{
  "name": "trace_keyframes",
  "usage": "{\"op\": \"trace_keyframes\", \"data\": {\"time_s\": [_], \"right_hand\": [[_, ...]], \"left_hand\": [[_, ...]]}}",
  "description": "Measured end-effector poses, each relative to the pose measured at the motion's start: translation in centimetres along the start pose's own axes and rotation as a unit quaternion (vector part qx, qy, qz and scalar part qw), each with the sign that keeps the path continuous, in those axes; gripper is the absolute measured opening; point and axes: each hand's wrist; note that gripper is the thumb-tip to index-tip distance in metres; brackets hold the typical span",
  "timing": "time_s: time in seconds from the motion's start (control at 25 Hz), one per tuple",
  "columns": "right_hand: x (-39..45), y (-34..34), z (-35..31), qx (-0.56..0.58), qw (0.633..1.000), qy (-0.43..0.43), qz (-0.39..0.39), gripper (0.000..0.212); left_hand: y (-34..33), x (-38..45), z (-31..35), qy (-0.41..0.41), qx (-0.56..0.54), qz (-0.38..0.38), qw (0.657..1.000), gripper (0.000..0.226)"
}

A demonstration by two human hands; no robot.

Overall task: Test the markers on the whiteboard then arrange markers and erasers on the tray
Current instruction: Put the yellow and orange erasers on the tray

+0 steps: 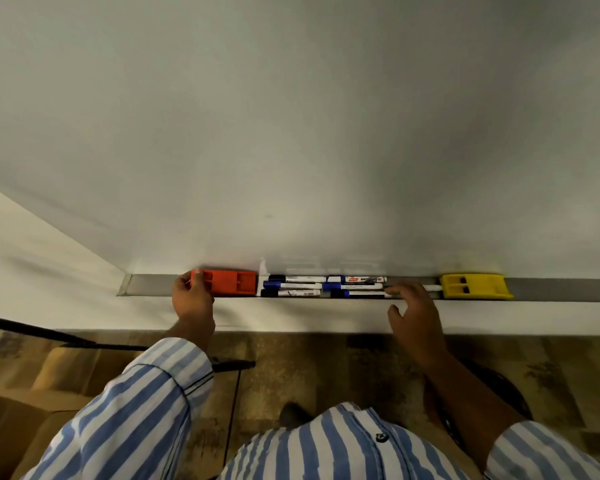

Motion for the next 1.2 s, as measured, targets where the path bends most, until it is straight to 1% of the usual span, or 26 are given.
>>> {"op": "trace_keyframes", "data": {"time_s": [0.08,0.12,0.24,0.28,0.4,0.48,0.64,0.72,0.96,1.08,1.2], "right_hand": [[-0.1,0.1,0.1,-0.003,1.0,-0.014,0.006,0.033],[-0.1,0.1,0.1,-0.006,1.0,-0.021,0.008,0.033],[0.0,0.3,0.1,-0.007,0.999,-0.028,0.017,0.033],[0.0,0.3,0.1,-0.007,0.999,-0.028,0.017,0.034],[-0.2,0.6,0.3,-0.003,0.999,-0.026,0.019,0.033],[-0.2,0.8,0.5,-0.003,0.999,-0.028,0.022,0.034],[-0.4,1.0,0.4,0.005,0.999,-0.034,0.017,0.035],[-0.5,1.2,0.3,0.009,0.999,-0.032,0.02,0.035],[-1.0,1.4,0.5,0.025,0.998,-0.06,0.018,0.042],[-1.2,1.6,0.4,0.023,0.998,-0.054,0.015,0.044],[-1.2,1.9,0.3,0.034,0.998,-0.046,0.012,0.044]], "left_hand": [[0.2,0.6,-0.2,-0.014,0.044,-0.002,0.999,0.035],[0.2,0.5,-0.2,-0.025,0.085,-0.005,0.996,0.036],[-0.3,0.3,-0.4,-0.071,0.191,-0.008,0.979,0.038],[-0.5,0.4,-0.5,-0.075,0.202,-0.003,0.977,0.04],[-0.5,0.8,-0.6,-0.048,0.175,0.002,0.983,0.042],[-0.3,0.9,-0.8,-0.047,0.174,0.01,0.984,0.043],[-0.3,-0.3,-1.3,-0.105,0.24,0.012,0.965,0.047],[-0.8,-1.8,-1.3,-0.15,0.263,-0.002,0.953,0.046],[-3.4,-6.9,-2.3,-0.252,0.246,-0.095,0.931,0.034],[-5.1,-9.4,-2.4,-0.276,0.252,-0.13,0.918,0.036],[-6.2,-11.4,-2.5,-0.271,0.257,-0.166,0.913,0.04]]}}
Point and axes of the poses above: each hand's wrist, its own x-axis towards the middle knuckle, its own y-axis out of the back of the hand, z = x × y, and after that the axes turned 5 degrees about y, right-handed
